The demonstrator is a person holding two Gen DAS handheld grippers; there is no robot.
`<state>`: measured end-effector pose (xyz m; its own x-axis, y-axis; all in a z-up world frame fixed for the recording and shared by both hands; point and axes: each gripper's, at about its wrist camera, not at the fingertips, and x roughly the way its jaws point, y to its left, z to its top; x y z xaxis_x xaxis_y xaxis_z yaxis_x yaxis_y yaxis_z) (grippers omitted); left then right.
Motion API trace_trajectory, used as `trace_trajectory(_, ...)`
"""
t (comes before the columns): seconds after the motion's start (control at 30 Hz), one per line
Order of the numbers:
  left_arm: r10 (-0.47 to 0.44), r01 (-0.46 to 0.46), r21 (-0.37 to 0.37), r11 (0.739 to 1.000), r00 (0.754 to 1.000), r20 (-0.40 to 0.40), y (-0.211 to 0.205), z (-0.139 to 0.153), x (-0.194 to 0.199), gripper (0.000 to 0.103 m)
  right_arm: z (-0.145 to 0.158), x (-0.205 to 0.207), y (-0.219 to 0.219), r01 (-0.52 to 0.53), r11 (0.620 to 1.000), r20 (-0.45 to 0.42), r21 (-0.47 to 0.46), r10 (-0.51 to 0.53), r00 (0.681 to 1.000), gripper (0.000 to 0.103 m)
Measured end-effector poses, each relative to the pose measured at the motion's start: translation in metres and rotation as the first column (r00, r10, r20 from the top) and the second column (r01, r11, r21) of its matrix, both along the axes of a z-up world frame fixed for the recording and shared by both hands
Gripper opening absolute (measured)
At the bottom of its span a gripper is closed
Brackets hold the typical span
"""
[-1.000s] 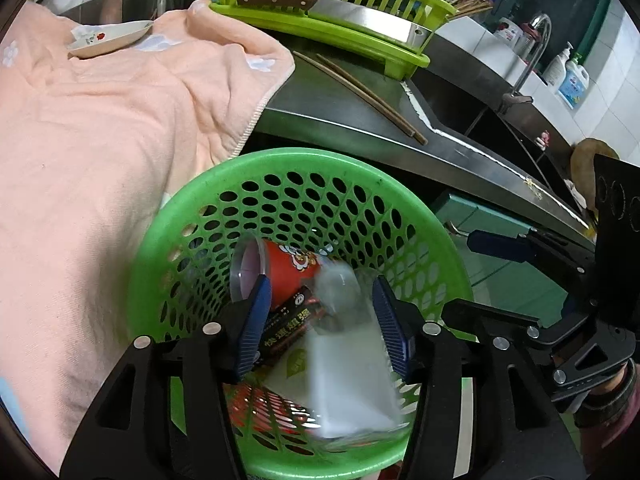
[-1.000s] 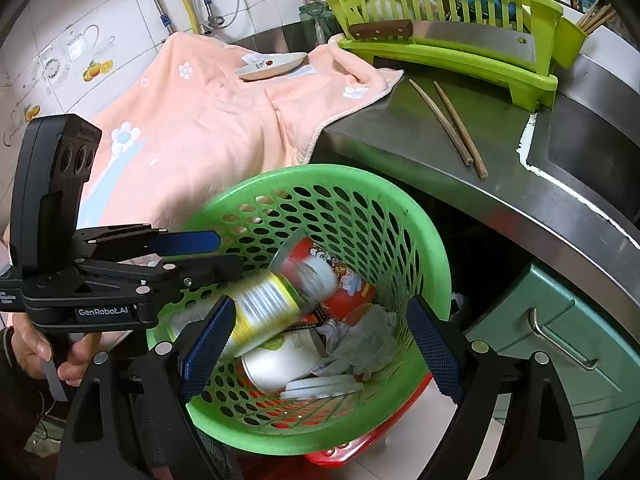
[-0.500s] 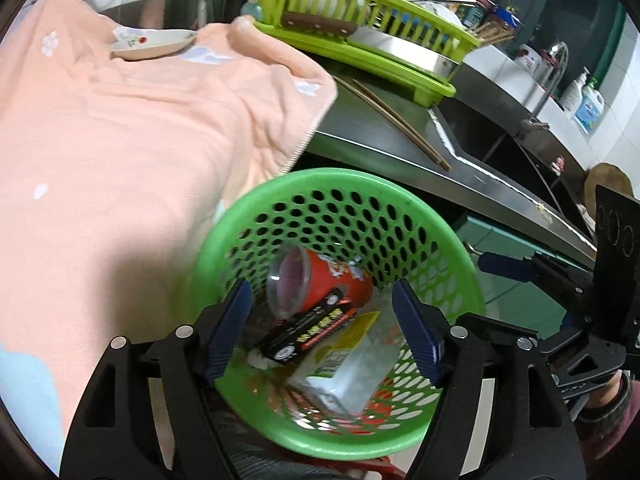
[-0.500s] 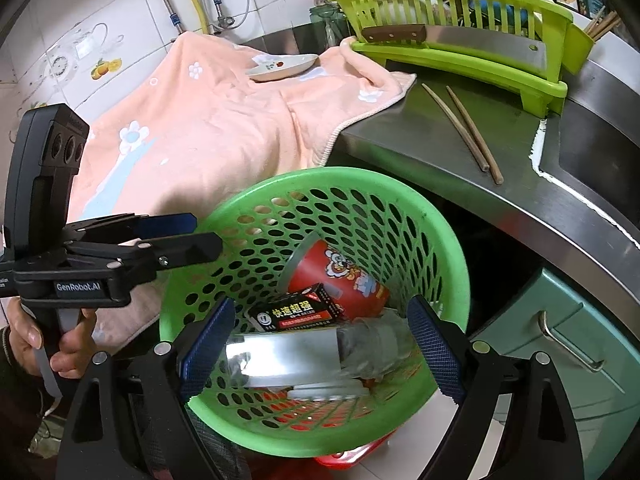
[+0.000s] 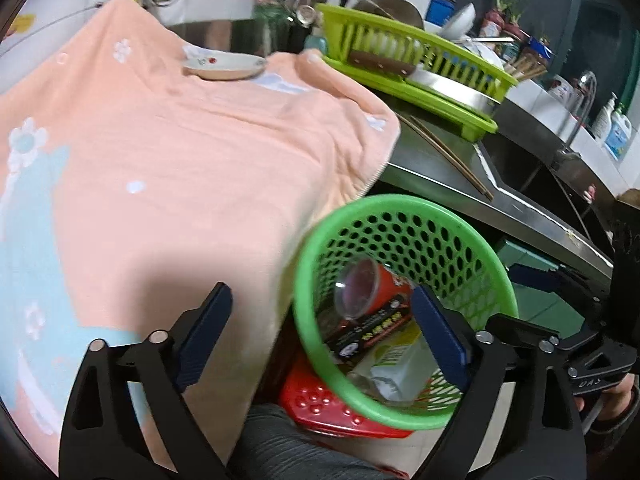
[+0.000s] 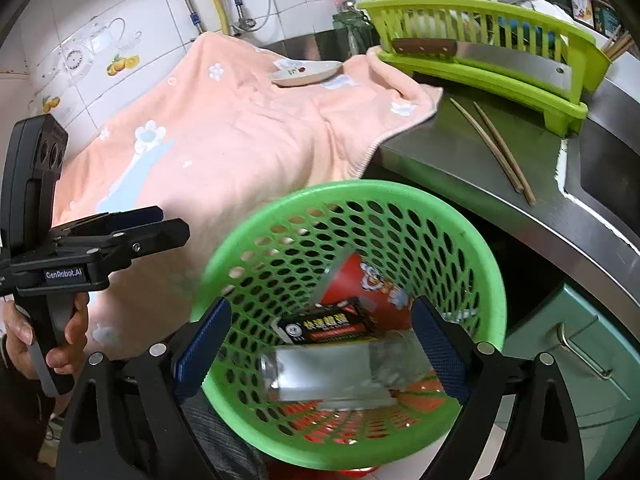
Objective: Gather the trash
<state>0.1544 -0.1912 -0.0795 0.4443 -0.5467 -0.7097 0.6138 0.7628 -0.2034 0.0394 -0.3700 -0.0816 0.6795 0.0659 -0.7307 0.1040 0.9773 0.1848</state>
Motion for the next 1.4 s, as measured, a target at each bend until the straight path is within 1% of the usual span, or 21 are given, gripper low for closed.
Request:
trace_trajectory(0.1,0.034,-0.034,-0.006,0.999,0.999,0.023,0.014,0.007,-0.001,0.095,0.004,0.005,0.008,-0.009,1.000,0.009,0.003,0.009,1.000,0.089)
trace_trajectory(0.17,0.050,-0.050,-0.001,0.999,0.998,0.042,0.019,0.011,-0.003,0.098,0.007,0.007,0.013,-0.017,1.000,0.016,0.007,0.017,1.000,0.090)
trace_trajectory(0.33,0.093,-0.094,0.003,0.996,0.992,0.087,0.034,0.020,-0.009,0.098,0.015,0.011,0.025,-0.030,1.000,0.036,0.006,0.029,0.999,0.092)
trace_trajectory(0.53,0.146,-0.150,0.018,0.989,0.980,0.135,0.052,0.028,-0.016,0.098,0.023,0.014,0.041,-0.040,0.999,0.056,-0.017,0.041,0.998,0.093)
trace_trajectory(0.77,0.200,-0.207,0.023,0.978,0.962,0.185,0.072,0.037,-0.025,0.098,0.027,0.016,0.053,-0.040,0.999,0.069,-0.030,0.042,0.997,0.093)
trace_trajectory(0.97,0.255,-0.269,0.039,0.962,0.942,0.219,0.087,0.040,-0.029,0.098,0.033,0.014,0.061,-0.028,0.999,0.092,-0.014,0.030,0.995,0.093)
trace_trajectory(1.13,0.297,-0.316,0.048,0.948,0.926,0.232,0.098,0.041,-0.030,0.098,0.041,0.014,0.067,-0.027,0.999,0.113,-0.046,0.032,0.993,0.093)
trace_trajectory(1.23,0.316,-0.341,0.057,0.938,0.913,0.257,0.101,0.044,-0.033,0.098,0.045,0.013,0.072,-0.035,0.998,0.124,-0.055,0.042,0.991,0.093)
trace_trajectory(1.4,0.339,-0.363,0.042,0.931,0.900,0.274,0.110,0.050,-0.036,0.098,0.049,0.012,0.079,-0.044,0.997,0.134,-0.065,0.053,0.990,0.093)
